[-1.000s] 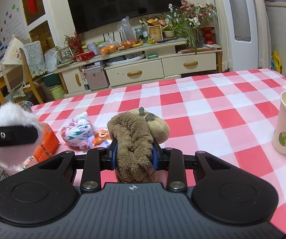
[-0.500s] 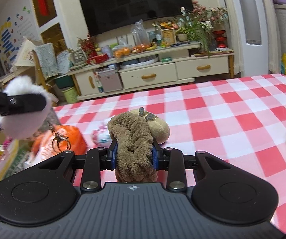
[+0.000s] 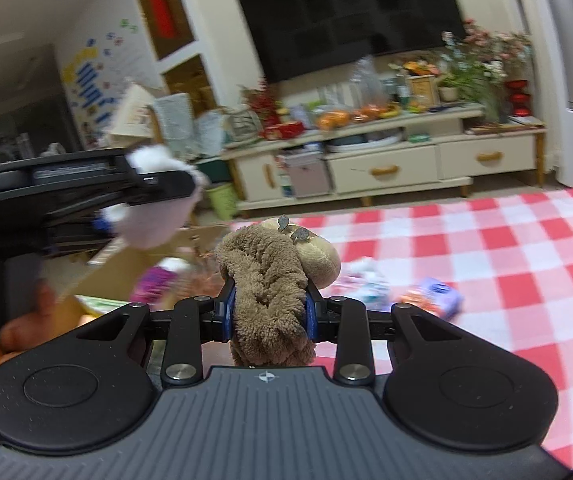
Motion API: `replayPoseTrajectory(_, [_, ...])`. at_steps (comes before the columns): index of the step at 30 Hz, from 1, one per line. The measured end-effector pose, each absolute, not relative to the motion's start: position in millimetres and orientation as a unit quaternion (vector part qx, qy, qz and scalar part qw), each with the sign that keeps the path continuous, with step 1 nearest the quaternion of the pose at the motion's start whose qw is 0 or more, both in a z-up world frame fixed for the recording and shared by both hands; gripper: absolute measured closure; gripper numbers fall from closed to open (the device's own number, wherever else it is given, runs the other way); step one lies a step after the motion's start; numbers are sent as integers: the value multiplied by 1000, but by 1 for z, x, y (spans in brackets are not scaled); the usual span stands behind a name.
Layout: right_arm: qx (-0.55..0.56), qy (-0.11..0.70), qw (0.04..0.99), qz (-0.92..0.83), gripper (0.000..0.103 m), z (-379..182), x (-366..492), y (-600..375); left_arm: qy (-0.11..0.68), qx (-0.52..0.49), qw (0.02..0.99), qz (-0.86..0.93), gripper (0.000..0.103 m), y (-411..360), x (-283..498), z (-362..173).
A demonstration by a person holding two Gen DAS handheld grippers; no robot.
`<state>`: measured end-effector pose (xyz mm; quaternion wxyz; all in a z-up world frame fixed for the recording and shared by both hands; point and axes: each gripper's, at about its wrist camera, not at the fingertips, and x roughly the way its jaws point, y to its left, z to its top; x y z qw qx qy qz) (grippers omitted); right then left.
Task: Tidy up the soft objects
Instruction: 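Carry slipper and knit ring over the box and open both grippers, then withdraw both open tools from the box back over the table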
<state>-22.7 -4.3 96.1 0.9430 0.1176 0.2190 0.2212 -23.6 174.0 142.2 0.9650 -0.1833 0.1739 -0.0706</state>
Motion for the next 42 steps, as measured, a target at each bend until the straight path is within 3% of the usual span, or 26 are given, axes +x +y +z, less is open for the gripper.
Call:
replayPoseTrajectory(11, [113, 215, 912, 330, 64, 115, -36, 73, 137, -209, 968, 27, 53, 242, -21, 148])
replayPoseTrajectory(23, [100, 243, 885, 385, 61, 97, -33, 124, 161, -200, 965, 62, 52, 276, -13, 136])
replayPoseTrajectory(32, [55, 260, 882, 390, 40, 83, -30, 141, 191, -181, 963, 67, 47, 280, -10, 128])
replayPoseTrajectory(34, [52, 260, 883, 387, 15, 82, -30, 138, 195, -177, 962, 73, 40, 280, -10, 128])
replayPoseTrajectory(36, [54, 255, 884, 387, 6, 85, -33, 133, 196, -175, 962, 77, 34, 279, -10, 128])
replayPoseTrajectory(42, [43, 235, 893, 382, 3, 96, -40, 126, 193, -161, 964, 82, 21, 270, -12, 132])
